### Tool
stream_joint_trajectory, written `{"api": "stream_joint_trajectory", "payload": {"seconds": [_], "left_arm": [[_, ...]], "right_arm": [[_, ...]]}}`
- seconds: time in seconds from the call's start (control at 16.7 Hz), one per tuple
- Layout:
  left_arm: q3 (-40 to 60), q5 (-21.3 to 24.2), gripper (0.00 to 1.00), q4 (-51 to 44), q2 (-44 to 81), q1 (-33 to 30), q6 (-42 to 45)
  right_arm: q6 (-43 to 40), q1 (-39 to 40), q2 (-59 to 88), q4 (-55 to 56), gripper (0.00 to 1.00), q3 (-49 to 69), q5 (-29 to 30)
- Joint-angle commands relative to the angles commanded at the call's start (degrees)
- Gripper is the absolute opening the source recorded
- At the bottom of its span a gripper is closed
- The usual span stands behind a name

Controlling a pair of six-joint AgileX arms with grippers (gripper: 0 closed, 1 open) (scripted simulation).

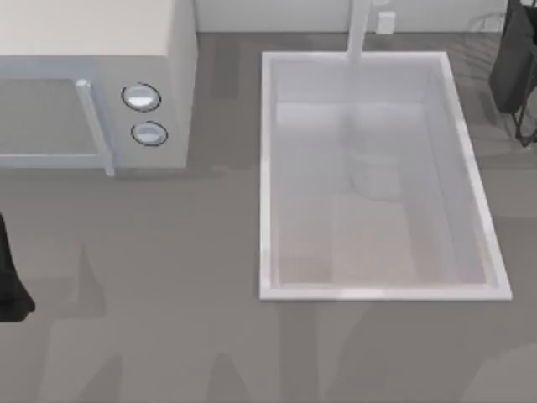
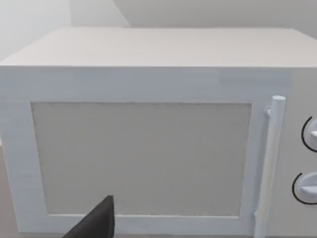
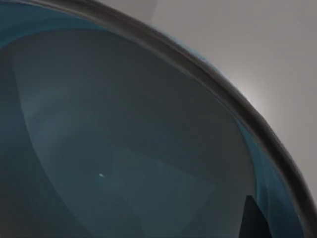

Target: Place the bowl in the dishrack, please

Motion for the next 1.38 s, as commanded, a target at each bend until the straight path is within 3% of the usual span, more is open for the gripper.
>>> {"api": "stream_joint_trajectory", "payload": {"seconds": [0.3,0.72,1.02,1.38], "left_arm": [[0.0,0.0,1.00,0.0,0.0,0.0,0.0],[0.0,0.0,1.00,0.0,0.0,0.0,0.0],[0.0,0.0,1.00,0.0,0.0,0.0,0.0],[0.0,0.0,1.00,0.0,0.0,0.0,0.0]], "right_arm": [[0.1,-0.2,-2.2,-13.0,0.00,12.1,0.0],[0.2,0.0,-2.8,-13.2,0.00,12.6,-0.4],[0.4,-1.4,-9.9,-2.1,0.00,7.2,-5.6],[0.9,-3.9,-24.4,26.5,0.00,-6.8,-17.0]]}}
